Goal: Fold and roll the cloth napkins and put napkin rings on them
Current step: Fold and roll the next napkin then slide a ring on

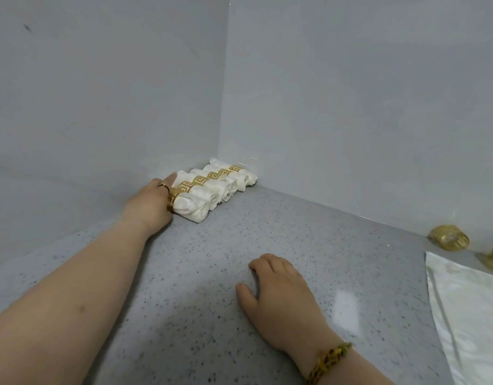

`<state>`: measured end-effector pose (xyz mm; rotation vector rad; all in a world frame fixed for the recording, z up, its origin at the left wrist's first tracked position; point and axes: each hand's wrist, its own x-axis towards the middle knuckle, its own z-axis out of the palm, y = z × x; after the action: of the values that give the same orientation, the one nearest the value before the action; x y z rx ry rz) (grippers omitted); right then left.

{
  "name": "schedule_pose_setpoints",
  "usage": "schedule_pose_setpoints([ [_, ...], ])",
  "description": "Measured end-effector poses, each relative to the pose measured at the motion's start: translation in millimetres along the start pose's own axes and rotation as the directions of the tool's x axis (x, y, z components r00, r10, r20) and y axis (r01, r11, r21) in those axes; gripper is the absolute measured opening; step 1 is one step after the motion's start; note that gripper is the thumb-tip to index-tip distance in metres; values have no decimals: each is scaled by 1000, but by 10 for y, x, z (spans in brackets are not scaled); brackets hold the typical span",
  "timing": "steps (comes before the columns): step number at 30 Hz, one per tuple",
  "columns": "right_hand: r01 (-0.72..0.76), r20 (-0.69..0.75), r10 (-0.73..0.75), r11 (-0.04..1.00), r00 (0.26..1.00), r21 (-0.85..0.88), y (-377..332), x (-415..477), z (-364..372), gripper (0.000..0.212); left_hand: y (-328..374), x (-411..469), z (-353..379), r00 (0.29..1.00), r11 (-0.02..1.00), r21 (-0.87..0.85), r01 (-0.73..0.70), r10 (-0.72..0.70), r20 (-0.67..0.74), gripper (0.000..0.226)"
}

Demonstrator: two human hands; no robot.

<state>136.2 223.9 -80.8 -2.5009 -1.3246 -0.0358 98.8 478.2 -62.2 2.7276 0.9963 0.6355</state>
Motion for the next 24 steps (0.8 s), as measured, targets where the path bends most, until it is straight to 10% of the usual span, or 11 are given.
schedule_pose_setpoints([
  [11, -14, -3, 14, 1000, 1000, 23, 11, -21, -9, 48, 105, -445, -200, 991, 989, -73, 127, -129, -30, 54],
  [24, 6, -26, -3, 994, 1000, 106, 146, -1146, -636, 38, 1188, -2140, -662, 953, 871, -456, -182, 270, 136, 21],
])
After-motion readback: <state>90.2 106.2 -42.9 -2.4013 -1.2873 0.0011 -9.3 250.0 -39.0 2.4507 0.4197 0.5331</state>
